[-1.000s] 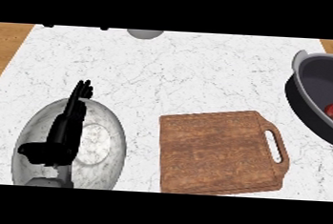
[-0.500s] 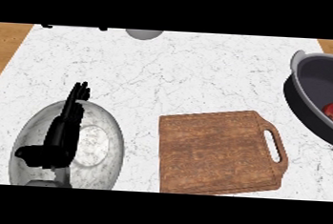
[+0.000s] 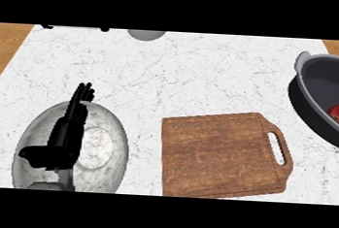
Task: Pick the pear from the cutting board and place it in the pot
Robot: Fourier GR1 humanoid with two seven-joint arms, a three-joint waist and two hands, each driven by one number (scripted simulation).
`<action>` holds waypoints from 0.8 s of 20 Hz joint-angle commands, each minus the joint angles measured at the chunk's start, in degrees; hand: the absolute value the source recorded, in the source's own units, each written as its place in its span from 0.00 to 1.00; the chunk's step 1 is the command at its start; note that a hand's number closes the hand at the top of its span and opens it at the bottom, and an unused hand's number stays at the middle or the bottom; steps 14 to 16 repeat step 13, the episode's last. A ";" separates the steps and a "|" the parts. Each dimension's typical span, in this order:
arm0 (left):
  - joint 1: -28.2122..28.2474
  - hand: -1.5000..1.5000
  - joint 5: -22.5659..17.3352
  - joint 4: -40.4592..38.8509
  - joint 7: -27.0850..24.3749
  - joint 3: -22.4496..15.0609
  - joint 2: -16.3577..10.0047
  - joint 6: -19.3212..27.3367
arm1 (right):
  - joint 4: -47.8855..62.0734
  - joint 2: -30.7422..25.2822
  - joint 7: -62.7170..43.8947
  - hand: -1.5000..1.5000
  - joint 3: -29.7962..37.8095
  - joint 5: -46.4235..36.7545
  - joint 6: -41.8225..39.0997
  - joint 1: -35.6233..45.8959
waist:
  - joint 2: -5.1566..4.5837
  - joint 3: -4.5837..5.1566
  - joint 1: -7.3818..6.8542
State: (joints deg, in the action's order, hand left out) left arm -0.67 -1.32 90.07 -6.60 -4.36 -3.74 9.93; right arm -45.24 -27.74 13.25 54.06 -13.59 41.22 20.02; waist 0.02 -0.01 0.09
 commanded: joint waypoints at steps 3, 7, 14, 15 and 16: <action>-0.42 0.50 0.04 -1.50 -1.71 1.33 0.43 -0.45 | -11.34 3.10 -2.72 0.00 -2.27 4.79 -1.68 -9.72 | 0.07 0.05 0.24; 4.84 0.50 -0.56 2.42 -2.97 0.71 -0.02 -2.04 | -1.28 -0.19 8.05 0.00 2.35 10.78 0.70 -6.57 | -0.06 -0.05 -0.35; 1.67 0.50 0.64 3.32 1.73 0.60 0.62 -0.57 | -12.95 2.67 5.43 0.00 4.38 15.29 -1.37 -16.59 | 0.04 -0.01 0.18; 1.67 0.50 0.64 3.32 1.73 0.60 0.62 -0.57 | -12.95 2.67 5.43 0.00 4.38 15.29 -1.37 -16.59 | 0.04 -0.01 0.18; 1.67 0.50 0.64 3.32 1.73 0.60 0.62 -0.57 | -12.95 2.67 5.43 0.00 4.38 15.29 -1.37 -16.59 | 0.04 -0.01 0.18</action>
